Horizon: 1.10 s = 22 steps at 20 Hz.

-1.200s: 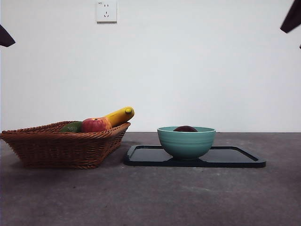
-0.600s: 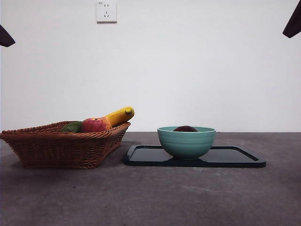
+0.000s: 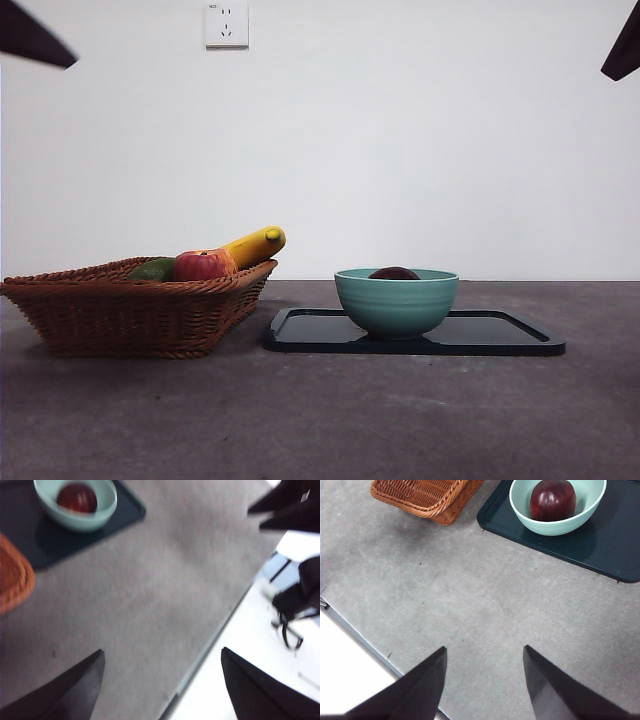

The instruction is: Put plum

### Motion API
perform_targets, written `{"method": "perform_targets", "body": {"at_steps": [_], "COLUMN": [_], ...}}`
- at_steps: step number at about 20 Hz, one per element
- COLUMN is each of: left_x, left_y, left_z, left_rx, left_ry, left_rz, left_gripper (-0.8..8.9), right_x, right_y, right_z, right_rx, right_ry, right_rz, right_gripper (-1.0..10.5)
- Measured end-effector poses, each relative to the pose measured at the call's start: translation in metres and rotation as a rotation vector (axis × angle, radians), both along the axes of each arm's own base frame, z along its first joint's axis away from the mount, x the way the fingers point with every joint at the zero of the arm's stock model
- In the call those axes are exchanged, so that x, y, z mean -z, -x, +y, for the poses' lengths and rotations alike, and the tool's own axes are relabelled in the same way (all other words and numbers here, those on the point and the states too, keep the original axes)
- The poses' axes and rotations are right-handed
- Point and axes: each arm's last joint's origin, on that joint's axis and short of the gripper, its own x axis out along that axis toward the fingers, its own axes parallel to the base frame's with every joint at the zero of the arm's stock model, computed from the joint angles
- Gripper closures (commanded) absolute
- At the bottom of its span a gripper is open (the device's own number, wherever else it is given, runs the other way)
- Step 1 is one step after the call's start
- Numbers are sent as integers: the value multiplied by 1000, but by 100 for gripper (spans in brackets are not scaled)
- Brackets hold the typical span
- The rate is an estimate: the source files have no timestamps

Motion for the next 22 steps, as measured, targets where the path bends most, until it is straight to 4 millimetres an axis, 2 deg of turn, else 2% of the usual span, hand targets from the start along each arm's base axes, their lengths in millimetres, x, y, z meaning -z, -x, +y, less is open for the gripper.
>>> {"method": "perform_targets", "body": {"at_steps": [3,6,9,14,17,22], "left_x": [-11,-26,-41,-69,-66,-33], "left_y": [-13,-35,-69,-129,-166,-208], "left_z": [-8,-18,-35,-73,-100,-146], "left_rx": [-28,-100,-172,-181,-187,-188], "left_ry": [26,-2,-34,-31,-57,-141], "left_rz": [-15,-18,-1,-17,-11,28], "left_gripper": [440,440,440,440,440,440], "right_x": [0,0,0,0,0,0], "right_y": [0,0,0,0,0,0], "right_z": [0,0,0,0,0,0], "right_rx": [0,0,0,0,0,0], "right_ry": [0,0,0,0,0,0], "right_rz": [0,0,0,0,0,0], "right_gripper": [703,703,703,703,703,703]}}
